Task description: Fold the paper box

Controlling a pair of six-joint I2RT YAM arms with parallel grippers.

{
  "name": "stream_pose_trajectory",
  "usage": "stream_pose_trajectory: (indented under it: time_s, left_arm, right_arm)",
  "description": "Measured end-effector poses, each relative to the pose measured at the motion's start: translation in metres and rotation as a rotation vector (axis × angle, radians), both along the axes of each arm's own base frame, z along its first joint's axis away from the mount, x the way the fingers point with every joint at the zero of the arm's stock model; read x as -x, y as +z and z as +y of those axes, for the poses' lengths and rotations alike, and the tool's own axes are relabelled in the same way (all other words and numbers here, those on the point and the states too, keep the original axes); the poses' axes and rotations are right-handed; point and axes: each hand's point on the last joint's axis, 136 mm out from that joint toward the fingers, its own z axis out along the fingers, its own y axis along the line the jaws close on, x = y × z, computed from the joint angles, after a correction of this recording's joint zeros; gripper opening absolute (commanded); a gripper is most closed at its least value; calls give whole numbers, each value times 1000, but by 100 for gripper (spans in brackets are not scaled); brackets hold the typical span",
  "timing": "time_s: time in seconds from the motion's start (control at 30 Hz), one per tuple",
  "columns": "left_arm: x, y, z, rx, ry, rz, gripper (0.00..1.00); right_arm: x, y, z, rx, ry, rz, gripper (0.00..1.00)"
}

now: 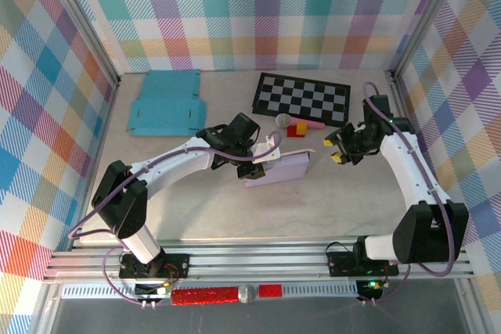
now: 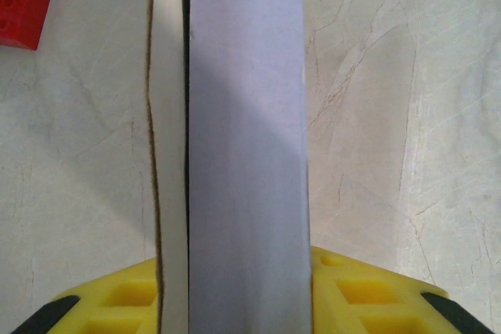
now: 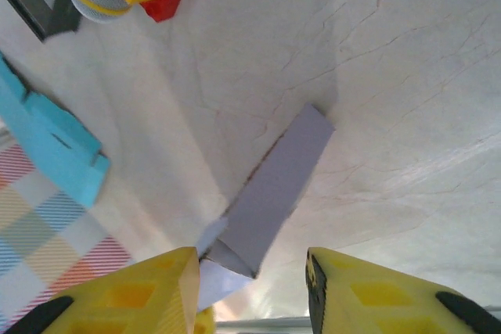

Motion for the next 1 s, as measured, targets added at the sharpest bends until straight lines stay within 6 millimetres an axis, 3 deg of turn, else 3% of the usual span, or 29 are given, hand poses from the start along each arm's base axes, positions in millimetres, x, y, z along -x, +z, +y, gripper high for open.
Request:
stream_pose_trajectory:
  time_s: [0.27, 0.73, 1.0]
  left_arm:
    - [0, 0, 0, 1, 3, 2, 35]
    - [0, 0, 0, 1, 6, 4, 37]
    - [1, -1, 1, -4, 6, 9, 38]
  right_arm:
    - [25, 4, 43, 76, 139, -112, 43]
    - [24, -23, 57, 111, 123, -92, 45]
    - [25, -37, 63, 132, 137, -47, 40]
